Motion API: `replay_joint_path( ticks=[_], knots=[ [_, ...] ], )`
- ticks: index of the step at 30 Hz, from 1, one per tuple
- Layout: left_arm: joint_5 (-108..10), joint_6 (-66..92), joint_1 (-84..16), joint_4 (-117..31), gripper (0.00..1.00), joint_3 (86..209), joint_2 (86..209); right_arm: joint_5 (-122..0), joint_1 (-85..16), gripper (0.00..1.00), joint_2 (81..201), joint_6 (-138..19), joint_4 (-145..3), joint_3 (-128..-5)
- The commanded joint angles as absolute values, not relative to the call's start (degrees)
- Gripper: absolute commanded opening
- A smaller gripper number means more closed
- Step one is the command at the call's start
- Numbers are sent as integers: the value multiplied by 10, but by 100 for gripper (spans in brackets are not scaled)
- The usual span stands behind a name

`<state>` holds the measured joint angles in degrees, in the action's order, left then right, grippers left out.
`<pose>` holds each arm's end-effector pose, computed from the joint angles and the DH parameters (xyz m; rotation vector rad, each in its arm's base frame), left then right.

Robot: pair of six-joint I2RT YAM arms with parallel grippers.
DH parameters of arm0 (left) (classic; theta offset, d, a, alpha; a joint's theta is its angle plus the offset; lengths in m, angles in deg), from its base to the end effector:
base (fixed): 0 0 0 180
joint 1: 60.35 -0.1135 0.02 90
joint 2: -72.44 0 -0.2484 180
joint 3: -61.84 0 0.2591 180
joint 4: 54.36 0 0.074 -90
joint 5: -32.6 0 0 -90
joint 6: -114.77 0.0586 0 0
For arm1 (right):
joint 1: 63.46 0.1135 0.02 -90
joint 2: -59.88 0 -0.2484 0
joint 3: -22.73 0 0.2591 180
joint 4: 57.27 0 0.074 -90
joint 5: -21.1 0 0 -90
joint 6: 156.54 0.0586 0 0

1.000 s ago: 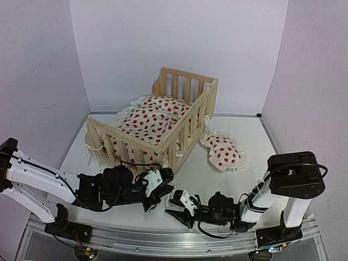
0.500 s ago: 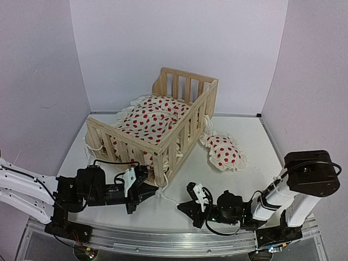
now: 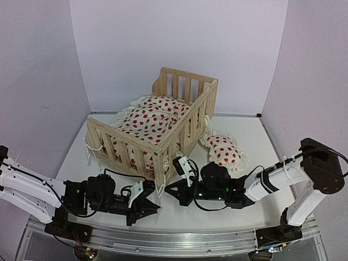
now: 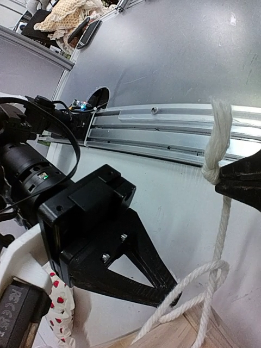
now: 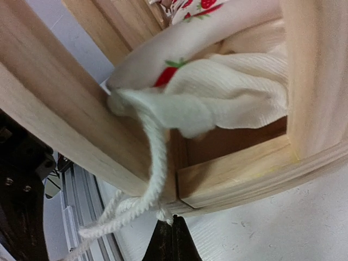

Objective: Set up the pet bed

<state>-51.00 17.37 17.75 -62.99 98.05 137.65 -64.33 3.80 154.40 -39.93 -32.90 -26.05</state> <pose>0.0485 -0.2620 0.1674 1.2730 1.6544 -1.0702 0.1286 0.3188 0.1273 -0.7931 1.9744 1.1185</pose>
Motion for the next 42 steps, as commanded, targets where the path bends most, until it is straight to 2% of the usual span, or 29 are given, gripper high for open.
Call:
replay_joint_path(
  ticks=[1,5,12,17,21,22,25,28,31,35,42],
  knots=[
    [-512,159,181,-642,0,982,1383,-614,40,0,1548,-422,-343,-279],
    [-519,158,181,-641,1,983,1390,-609,40,0,1568,-466,-327,-281],
    [-533,147,181,-635,11,979,1393,-627,40,0,1593,-496,-210,-266],
    [-556,143,182,-626,4,966,1371,-657,40,0,1578,-502,-156,-238],
    [-546,149,183,-623,5,972,1378,-657,40,0,1580,-510,-147,-235],
    [-540,151,183,-621,9,975,1381,-654,40,0,1581,-511,-139,-232],
    [-540,141,183,-613,35,976,1371,-640,40,0,1587,-512,-121,-231],
    [-551,139,182,-606,49,964,1316,-635,40,0,1592,-514,-116,-231],
    [-568,141,181,-570,56,962,1251,-631,40,0,1592,-517,-111,-228],
    [-644,123,179,-504,60,978,1209,-626,40,0,1590,-514,-102,-226],
    [-629,99,172,-448,67,1039,1292,-632,39,0,1589,-513,-99,-229]
  ],
)
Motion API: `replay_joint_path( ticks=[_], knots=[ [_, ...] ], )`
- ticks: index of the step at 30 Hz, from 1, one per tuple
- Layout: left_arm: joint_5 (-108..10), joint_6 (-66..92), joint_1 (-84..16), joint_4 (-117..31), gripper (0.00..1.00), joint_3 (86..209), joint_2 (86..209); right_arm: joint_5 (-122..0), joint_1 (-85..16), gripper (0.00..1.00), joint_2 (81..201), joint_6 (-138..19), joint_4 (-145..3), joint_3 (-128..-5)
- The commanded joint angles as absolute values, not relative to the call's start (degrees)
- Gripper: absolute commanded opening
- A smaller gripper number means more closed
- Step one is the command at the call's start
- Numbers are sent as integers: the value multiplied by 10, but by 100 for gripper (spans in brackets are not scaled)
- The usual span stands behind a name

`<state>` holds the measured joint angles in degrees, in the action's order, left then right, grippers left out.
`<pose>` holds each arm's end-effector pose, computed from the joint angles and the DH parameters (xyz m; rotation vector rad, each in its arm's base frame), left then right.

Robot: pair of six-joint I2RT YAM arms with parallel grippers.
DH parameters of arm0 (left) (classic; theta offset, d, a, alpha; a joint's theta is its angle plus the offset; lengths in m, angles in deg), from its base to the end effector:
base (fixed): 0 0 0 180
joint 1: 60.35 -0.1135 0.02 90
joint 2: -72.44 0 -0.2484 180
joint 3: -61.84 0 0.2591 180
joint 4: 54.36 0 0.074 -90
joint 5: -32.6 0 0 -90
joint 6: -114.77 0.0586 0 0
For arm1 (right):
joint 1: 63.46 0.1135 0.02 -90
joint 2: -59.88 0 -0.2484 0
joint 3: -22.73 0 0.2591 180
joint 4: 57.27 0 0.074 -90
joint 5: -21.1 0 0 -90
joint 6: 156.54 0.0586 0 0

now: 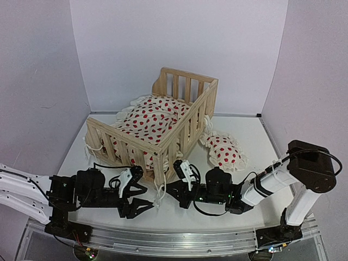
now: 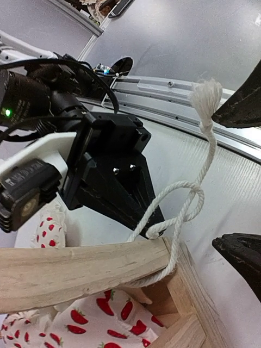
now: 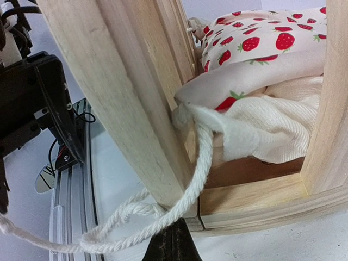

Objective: Set up the pet bed

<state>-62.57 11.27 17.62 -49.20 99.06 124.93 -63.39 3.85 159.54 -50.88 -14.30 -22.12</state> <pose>0.0558 -0.2363 0.1961 1.0403 1.7704 -0.9563 0.1262 0.3163 0.1195 -0.9038 1.6953 1.1019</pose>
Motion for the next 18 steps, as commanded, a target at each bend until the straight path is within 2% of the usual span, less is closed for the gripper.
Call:
replay_joint_path(
  ticks=[1,3,4,11,15,18],
  knots=[
    [-623,104,172,-443,71,1041,1302,-630,39,0,1589,-514,-99,-230],
    [-591,121,172,-441,84,1045,1305,-631,39,0,1588,-514,-99,-229],
    [-567,133,172,-440,85,1046,1305,-632,39,0,1587,-514,-99,-227],
    [-504,189,171,-417,82,1069,1297,-627,39,0,1588,-514,-99,-229],
    [-467,194,168,-422,88,1067,1294,-627,38,0,1588,-515,-99,-227],
    [-461,194,164,-398,89,1061,1289,-626,37,0,1587,-515,-100,-227]
  ],
)
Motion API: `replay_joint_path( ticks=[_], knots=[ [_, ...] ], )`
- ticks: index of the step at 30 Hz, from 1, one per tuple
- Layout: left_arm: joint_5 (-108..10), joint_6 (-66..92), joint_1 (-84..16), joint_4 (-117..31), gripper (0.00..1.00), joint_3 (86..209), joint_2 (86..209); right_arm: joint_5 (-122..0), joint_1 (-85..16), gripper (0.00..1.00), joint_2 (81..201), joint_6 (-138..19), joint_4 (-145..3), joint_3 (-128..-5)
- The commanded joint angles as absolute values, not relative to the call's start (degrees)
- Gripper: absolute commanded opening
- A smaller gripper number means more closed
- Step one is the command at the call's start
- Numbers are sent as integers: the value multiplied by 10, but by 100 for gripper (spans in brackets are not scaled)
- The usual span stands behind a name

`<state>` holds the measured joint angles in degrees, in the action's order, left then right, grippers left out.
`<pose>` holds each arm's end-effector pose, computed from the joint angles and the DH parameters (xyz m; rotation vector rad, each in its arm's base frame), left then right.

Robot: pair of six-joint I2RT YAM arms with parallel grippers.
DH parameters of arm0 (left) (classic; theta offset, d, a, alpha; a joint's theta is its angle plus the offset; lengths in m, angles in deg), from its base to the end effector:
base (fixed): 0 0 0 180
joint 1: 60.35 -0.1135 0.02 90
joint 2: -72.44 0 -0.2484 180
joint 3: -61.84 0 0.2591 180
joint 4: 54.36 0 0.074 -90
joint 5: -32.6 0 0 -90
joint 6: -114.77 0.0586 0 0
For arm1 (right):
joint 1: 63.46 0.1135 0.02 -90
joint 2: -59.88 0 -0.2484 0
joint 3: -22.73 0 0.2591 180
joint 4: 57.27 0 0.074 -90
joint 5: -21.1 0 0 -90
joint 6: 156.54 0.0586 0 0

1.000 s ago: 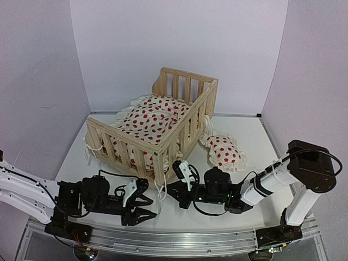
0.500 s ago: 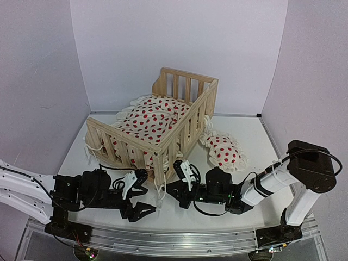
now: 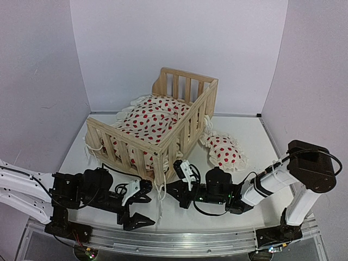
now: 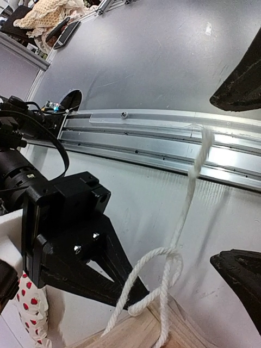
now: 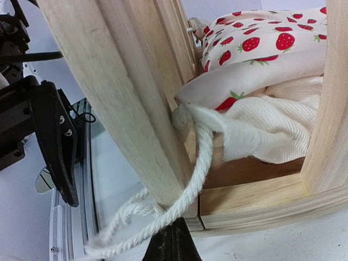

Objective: Set up the pet bed

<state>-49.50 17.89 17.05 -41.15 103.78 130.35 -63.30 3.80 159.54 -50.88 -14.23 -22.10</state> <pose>0.0472 -0.2481 0.1883 1.3705 1.7808 -0.9992 0.1263 0.3162 0.1195 -0.9039 1.6945 1.1031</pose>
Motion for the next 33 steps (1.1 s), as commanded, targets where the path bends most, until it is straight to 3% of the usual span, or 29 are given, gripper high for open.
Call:
replay_joint_path(
  ticks=[1,5,10,13,21,25,33],
  knots=[
    [-457,195,165,-391,89,1057,1285,-626,37,0,1586,-515,-101,-227],
    [-480,200,164,-319,86,1072,1288,-623,34,0,1584,-515,-102,-226],
    [-562,194,163,-394,56,1080,1272,-612,34,0,1586,-518,-103,-227],
    [-624,184,164,-460,54,1074,1291,-597,35,0,1587,-520,-103,-231],
    [-648,225,164,-486,48,1129,1423,-569,34,0,1584,-527,-103,-235],
    [-682,224,163,-489,32,1134,1434,-566,34,0,1583,-525,-103,-237],
    [-669,218,163,-494,37,1079,1340,-569,34,0,1581,-527,-103,-233]
  ],
)
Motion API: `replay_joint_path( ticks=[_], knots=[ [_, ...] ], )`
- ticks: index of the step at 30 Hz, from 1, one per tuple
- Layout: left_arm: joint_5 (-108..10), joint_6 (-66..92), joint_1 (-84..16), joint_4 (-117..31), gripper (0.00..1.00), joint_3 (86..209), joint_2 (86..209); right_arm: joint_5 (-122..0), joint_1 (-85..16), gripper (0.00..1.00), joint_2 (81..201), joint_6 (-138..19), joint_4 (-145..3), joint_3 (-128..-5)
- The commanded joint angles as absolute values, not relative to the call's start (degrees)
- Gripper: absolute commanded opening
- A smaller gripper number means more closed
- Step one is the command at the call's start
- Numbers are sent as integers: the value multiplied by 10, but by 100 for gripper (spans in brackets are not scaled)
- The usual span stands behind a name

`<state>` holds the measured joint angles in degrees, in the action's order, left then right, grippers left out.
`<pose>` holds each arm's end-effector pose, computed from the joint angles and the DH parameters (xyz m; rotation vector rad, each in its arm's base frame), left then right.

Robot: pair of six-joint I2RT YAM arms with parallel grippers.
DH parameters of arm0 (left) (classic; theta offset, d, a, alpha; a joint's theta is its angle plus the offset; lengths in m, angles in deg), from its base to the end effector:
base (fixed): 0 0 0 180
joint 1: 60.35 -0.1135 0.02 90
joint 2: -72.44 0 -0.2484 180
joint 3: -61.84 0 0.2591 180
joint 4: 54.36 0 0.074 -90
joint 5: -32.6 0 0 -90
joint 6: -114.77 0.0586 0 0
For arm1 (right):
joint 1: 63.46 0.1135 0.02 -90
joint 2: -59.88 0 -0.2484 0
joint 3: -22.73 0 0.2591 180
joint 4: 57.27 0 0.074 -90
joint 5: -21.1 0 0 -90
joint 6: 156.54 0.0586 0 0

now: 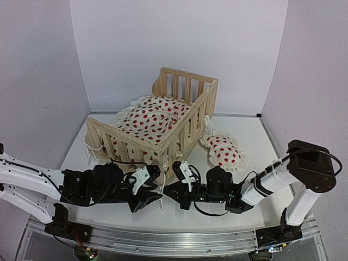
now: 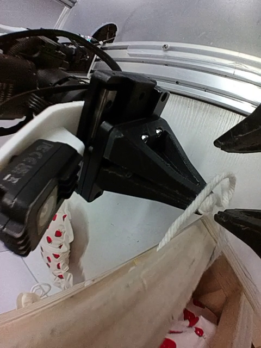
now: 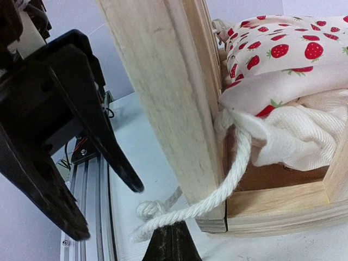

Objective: Set up the pet bed

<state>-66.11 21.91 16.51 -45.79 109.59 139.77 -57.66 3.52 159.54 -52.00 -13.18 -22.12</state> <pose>0.0734 -0.2752 0.1936 1.2038 1.7589 -0.6931 0.1225 0.3176 0.1222 -0.9839 1.6453 1.1759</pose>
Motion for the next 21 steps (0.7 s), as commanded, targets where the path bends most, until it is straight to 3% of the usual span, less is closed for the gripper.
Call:
replay_joint_path(
  ticks=[1,10,21],
  knots=[
    [-681,215,162,-494,37,1073,1328,-569,34,0,1581,-526,-103,-233],
    [-671,194,151,-502,45,1095,1377,-568,34,0,1581,-526,-103,-234],
    [-641,194,129,-535,30,1099,1411,-563,34,0,1581,-526,-103,-234]
  ],
)
